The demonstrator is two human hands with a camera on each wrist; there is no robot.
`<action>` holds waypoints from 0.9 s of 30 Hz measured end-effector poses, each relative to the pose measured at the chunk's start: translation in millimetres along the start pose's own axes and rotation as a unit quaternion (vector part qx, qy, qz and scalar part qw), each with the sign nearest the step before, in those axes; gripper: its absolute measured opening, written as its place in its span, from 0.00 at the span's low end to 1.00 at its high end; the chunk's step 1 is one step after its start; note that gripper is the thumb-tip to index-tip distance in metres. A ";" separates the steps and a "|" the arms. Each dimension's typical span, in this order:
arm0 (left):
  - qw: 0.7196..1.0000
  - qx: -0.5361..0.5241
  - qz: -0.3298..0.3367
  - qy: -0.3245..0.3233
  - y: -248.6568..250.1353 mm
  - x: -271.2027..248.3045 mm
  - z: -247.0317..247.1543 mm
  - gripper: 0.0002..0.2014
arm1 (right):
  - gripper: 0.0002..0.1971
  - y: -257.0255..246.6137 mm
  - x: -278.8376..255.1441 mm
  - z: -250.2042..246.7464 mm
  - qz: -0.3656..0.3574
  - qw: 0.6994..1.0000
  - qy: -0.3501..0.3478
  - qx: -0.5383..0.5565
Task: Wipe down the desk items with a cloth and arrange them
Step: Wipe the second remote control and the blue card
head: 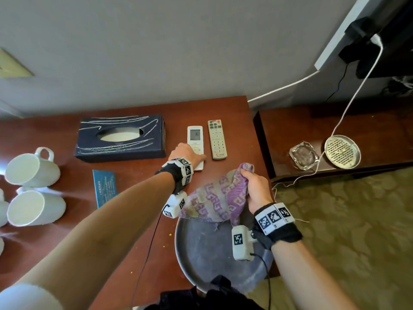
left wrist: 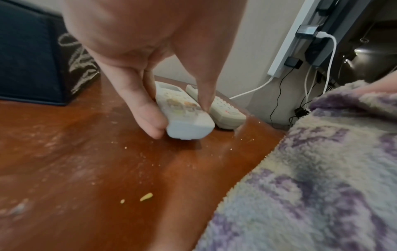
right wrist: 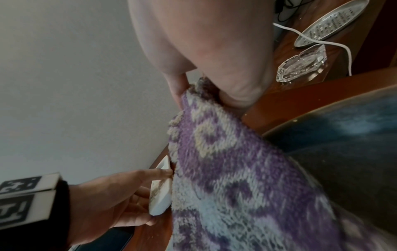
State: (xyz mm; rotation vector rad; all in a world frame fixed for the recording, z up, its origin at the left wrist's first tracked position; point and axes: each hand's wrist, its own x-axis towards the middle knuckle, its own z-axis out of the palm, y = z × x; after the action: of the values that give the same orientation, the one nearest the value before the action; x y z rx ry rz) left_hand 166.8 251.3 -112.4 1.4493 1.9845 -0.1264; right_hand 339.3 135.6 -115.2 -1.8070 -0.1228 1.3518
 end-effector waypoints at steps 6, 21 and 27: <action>1.000 -0.005 -0.008 0.002 7.2 4.4 5.1 0.41 | 0.10 1.5 -2.0 -8.9 0.007 1.000 -0.002 0.002; 0.997 0.001 0.070 0.013 -29.8 -32.6 -4.4 0.33 | 0.14 5.8 -40.5 -6.0 -0.077 0.997 0.023 -0.014; 0.990 -0.014 0.127 0.065 -73.0 -71.1 -28.6 0.34 | 0.13 4.1 -89.4 17.0 -0.134 0.991 0.002 -0.029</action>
State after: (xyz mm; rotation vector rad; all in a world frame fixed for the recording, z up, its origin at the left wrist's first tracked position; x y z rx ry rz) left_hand 101.3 178.7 -72.1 1.7131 1.8741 0.1097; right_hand 287.0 95.0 -52.6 -1.7693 -0.3908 1.1635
